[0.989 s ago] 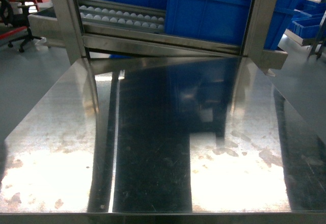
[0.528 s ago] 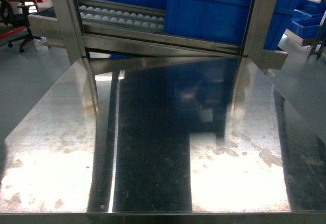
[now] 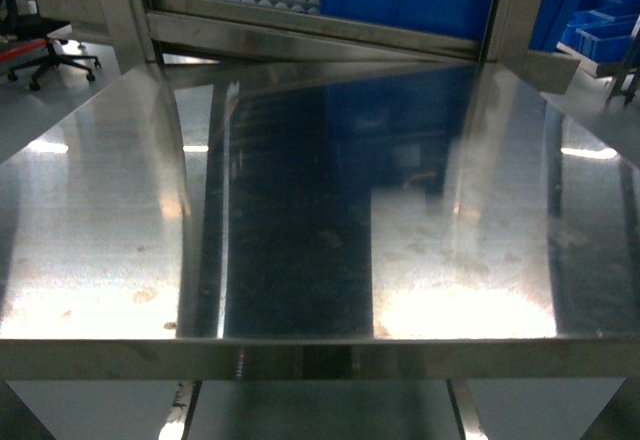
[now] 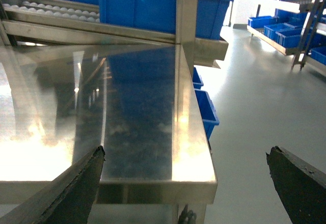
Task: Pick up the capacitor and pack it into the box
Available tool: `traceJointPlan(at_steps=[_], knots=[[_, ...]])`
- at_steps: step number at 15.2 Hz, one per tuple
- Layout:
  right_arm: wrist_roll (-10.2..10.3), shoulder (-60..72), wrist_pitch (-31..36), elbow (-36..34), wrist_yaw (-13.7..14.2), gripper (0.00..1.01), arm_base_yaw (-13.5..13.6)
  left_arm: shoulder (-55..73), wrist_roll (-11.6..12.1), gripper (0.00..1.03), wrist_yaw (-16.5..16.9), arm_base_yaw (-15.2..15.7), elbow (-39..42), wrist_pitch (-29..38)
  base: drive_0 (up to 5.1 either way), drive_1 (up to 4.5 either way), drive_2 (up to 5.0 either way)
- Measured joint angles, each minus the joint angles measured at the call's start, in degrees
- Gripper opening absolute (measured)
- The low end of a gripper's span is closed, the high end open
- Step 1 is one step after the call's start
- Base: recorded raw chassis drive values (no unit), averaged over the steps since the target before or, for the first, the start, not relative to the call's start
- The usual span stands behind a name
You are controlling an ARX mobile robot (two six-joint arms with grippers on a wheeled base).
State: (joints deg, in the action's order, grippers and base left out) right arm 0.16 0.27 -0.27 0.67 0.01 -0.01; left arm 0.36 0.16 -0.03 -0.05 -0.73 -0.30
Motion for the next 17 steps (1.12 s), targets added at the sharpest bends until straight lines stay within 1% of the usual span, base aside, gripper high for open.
traceJointPlan(at_steps=[17], knots=[[0.0,0.0,-0.13,0.0,0.04,0.98,0.0,0.0,-0.13,0.43,0.02,0.0,0.0,-0.22,0.0,0.0,0.0]])
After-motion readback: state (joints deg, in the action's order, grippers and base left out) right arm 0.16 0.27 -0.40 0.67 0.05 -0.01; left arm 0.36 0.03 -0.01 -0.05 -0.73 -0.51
